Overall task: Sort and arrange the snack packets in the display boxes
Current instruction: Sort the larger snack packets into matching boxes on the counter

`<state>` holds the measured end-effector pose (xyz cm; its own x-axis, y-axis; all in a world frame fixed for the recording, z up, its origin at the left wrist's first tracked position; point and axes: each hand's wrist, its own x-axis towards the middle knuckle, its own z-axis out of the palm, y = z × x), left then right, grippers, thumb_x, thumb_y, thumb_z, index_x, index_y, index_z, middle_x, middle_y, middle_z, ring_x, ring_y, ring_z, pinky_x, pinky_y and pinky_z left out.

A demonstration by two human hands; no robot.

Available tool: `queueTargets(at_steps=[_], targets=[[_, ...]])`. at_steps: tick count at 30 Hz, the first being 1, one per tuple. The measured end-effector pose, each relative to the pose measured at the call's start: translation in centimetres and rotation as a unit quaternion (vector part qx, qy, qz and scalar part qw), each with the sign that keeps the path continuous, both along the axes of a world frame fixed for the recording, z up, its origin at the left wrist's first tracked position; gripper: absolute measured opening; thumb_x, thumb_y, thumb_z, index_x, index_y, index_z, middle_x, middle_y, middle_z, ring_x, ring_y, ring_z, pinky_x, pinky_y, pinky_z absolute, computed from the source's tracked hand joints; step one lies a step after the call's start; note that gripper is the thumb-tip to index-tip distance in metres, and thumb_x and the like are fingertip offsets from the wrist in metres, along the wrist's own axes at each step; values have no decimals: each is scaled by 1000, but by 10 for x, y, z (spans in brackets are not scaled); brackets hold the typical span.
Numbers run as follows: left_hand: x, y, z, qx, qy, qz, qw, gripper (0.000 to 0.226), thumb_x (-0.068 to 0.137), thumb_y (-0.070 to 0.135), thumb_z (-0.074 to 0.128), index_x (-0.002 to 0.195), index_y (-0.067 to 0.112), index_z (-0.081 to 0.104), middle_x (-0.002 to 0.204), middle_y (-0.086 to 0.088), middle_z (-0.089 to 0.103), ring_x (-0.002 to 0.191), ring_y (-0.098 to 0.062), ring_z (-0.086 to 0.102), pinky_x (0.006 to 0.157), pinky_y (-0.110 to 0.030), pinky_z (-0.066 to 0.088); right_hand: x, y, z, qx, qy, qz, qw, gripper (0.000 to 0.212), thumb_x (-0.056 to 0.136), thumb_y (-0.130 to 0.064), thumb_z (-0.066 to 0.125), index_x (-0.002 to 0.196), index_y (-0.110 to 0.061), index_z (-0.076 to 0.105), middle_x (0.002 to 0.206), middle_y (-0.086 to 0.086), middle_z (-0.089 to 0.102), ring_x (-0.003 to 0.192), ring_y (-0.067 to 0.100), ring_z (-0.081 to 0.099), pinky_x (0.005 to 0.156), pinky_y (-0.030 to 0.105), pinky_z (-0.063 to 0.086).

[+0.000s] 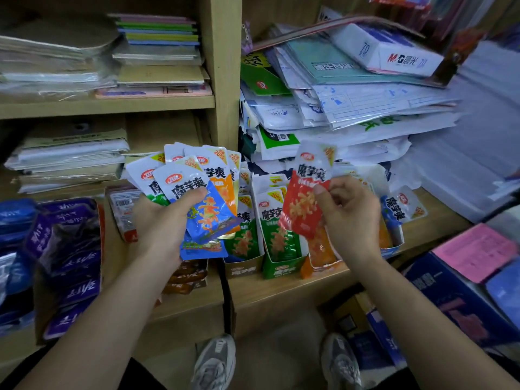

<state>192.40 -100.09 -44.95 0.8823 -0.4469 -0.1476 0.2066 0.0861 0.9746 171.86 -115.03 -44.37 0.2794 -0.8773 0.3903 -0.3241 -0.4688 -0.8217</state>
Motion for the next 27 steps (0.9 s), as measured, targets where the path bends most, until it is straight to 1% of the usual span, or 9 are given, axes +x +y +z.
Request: queueTargets(at_steps=[4,6,9,12,15,17,21,24,27], targets=[[-17,-8,1,0,-12,-30,999,23,78,14,86,94,19,71,90,0,79,80,-22,77,63,-38,63,-34,-18,21,-14,-88,-46,995,19,93,-29,72,91,-12,65,81,3,72,72,22,72,58,35,59],[-29,-15,4,-8,-16,-43,999,23,78,11,85,93,20,70,87,4,79,77,-18,77,58,-32,62,-50,-27,25,-37,-97,-84,991,15,93,-26,73,87,-15,63,78,4,70,66,17,70,52,26,55],[-45,-27,6,-14,-20,-63,998,23,79,8,84,90,22,69,84,7,78,76,-17,77,59,-33,62,-69,-34,23,-83,-81,-141,983,20,93,-25,72,80,-31,57,73,-11,64,62,8,66,55,19,50],[-59,-39,7,-16,-19,-75,997,22,78,10,84,89,21,69,88,0,79,79,-23,77,66,-42,63,-80,-39,9,-105,-12,-159,982,19,92,-26,72,80,-27,57,71,-17,61,63,-2,62,58,10,47],[-62,-48,7,-14,-22,-62,998,28,76,11,86,99,17,71,94,-2,79,83,-25,77,72,-47,63,-84,-46,-10,-62,125,-87,986,6,91,-25,74,92,-19,73,83,-8,74,71,4,67,71,20,56],[-56,-52,4,-10,-17,-55,998,36,71,17,90,100,10,70,97,-6,79,85,-29,77,76,-53,62,-88,-46,-14,-20,174,-51,983,19,90,-27,75,105,-15,77,96,-5,76,75,2,66,80,27,58],[-41,-51,1,-6,10,-49,999,61,54,37,94,103,11,68,100,-11,78,88,-34,76,76,-58,61,-98,-31,-9,-66,132,-55,988,21,90,-18,73,110,-15,75,93,-10,73,76,-7,63,72,12,54],[-37,-43,6,-14,-21,-16,1000,53,67,22,92,110,7,67,102,-9,77,88,-31,77,77,-56,61,-90,-8,-9,-123,95,31,987,19,88,-14,75,107,-14,76,88,-8,72,75,-1,67,69,10,54],[-31,-36,9,-27,-41,-2,999,43,74,9,88,112,11,69,102,-3,78,88,-24,77,77,-48,63,-68,13,-24,-129,143,151,970,26,84,-21,81,109,-16,75,93,-11,69,69,-1,61,67,9,52]])
